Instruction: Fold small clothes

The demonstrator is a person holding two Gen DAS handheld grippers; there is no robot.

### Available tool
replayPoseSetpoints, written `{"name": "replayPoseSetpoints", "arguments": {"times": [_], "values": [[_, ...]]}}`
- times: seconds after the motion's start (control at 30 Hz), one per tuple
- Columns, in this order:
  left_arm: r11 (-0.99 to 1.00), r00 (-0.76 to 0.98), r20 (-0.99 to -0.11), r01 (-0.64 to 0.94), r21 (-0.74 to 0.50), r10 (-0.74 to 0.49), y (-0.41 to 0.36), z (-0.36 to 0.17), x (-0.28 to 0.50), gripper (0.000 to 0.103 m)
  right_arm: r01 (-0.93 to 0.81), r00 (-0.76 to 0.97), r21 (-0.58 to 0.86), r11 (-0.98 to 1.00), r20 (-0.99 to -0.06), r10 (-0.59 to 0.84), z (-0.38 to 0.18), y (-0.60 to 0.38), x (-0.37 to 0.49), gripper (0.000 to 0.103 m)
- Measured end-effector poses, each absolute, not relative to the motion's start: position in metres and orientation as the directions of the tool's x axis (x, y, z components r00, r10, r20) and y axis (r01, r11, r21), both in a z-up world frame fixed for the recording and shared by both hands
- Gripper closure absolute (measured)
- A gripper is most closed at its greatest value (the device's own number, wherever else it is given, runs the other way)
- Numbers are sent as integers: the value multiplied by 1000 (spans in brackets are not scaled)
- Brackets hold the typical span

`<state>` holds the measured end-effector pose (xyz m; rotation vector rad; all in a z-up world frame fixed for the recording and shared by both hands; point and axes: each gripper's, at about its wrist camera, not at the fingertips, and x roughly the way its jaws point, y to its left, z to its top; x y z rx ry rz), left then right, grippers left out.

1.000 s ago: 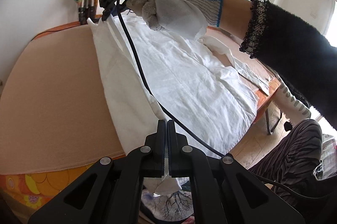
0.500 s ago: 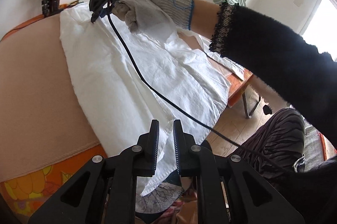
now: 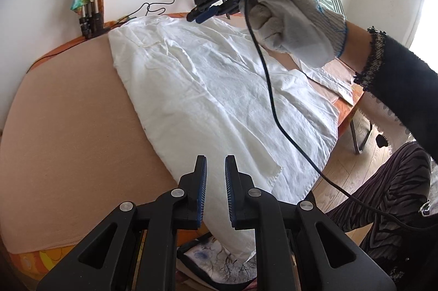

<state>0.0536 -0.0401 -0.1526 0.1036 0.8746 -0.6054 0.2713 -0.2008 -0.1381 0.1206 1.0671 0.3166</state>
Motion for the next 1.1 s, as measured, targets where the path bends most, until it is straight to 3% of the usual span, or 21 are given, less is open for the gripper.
{"name": "replayPoseSetpoints", "arguments": {"times": [0.23, 0.43, 0.67, 0.77, 1.1], "values": [[799, 476, -741, 586, -135, -474, -65, -148, 53, 91, -107, 544, 224, 969, -802, 246, -92, -289, 227, 73], [784, 473, -741, 609, -116, -477, -84, -146, 64, 91, 54, 569, 161, 986, -816, 102, -85, -391, 179, 72], [778, 477, -734, 619, -109, -483, -101, -140, 84, 88, 260, 536, 150, 954, -844, -13, -111, -505, 113, 70], [776, 488, -725, 623, -102, -486, -109, -135, 94, 88, 328, 509, 148, 933, -860, -42, -130, -542, 86, 60], [816, 490, -736, 559, -145, -466, -116, -135, 138, 88, 402, 471, 209, 892, -882, -6, -177, -582, 45, 50]]}}
